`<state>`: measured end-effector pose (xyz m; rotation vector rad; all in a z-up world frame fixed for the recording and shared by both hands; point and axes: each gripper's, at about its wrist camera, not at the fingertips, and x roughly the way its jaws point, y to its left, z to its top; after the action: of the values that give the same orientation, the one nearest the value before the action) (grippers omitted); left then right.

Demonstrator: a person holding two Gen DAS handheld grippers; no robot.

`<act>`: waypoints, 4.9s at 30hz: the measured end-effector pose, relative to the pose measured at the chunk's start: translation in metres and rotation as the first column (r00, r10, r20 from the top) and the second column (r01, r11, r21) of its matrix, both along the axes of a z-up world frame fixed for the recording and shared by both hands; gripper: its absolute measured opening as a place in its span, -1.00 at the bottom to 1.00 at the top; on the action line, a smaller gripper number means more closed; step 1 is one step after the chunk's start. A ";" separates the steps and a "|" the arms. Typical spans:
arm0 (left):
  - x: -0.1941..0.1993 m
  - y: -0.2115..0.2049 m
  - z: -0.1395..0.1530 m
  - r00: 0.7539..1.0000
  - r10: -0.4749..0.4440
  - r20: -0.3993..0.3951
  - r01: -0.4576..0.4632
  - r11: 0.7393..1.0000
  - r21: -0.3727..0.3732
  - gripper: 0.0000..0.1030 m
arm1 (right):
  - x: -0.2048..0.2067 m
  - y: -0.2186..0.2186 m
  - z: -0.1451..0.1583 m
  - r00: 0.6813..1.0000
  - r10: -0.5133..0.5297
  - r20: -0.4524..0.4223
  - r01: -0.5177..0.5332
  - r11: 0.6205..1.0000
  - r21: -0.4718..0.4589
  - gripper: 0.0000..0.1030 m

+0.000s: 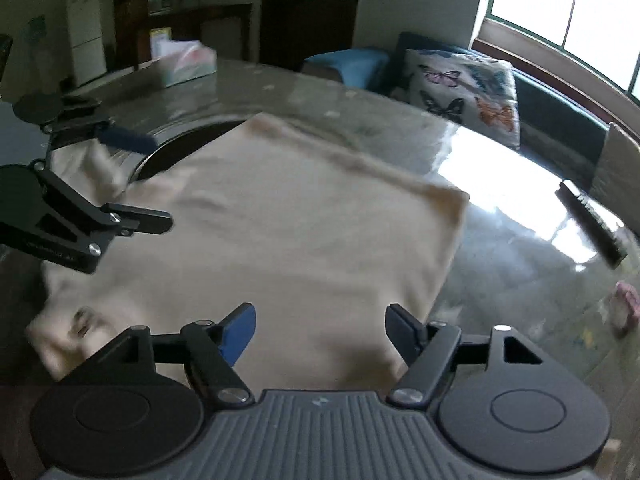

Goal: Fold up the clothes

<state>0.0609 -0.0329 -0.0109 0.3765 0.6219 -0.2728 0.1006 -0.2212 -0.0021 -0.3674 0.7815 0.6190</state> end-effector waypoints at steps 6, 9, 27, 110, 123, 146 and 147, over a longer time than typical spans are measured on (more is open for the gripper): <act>-0.035 -0.018 -0.015 0.999 -0.032 0.024 0.031 0.999 0.041 0.60 | -0.054 -0.004 -0.011 0.999 0.011 0.050 -0.010 1.000 -0.018 0.48; -0.038 -0.023 -0.013 0.999 -0.034 0.041 0.033 0.999 0.037 0.60 | -0.076 -0.010 -0.013 0.996 0.010 0.085 -0.008 1.000 -0.020 0.48; -0.036 -0.073 -0.010 0.993 -0.107 0.049 0.106 0.994 0.015 0.65 | -0.088 -0.076 -0.005 0.973 -0.218 0.080 0.211 0.973 0.091 0.49; -0.090 0.018 -0.009 0.990 0.105 0.093 -0.093 0.989 -0.119 0.66 | -0.077 0.073 0.073 0.997 -0.003 0.080 -0.020 0.960 0.278 -0.58; -0.079 0.030 -0.008 0.986 0.158 0.043 -0.149 0.975 -0.166 0.27 | -0.068 -0.016 0.030 0.992 -0.125 0.010 0.124 0.990 0.071 -0.56; -0.078 0.049 -0.007 0.973 0.228 -0.033 -0.229 0.949 -0.216 -0.79 | -0.031 -0.017 -0.001 0.982 -0.191 0.000 0.189 0.974 0.124 -0.54; -0.078 0.051 -0.007 0.971 0.235 -0.034 -0.236 0.947 -0.218 -0.75 | -0.030 -0.014 -0.001 0.982 -0.191 0.005 0.189 0.975 0.118 -0.54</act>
<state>-0.0170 0.0179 -0.0175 0.0847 0.6305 -0.1123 0.0710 -0.2352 -0.0033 -0.1872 0.7515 0.4789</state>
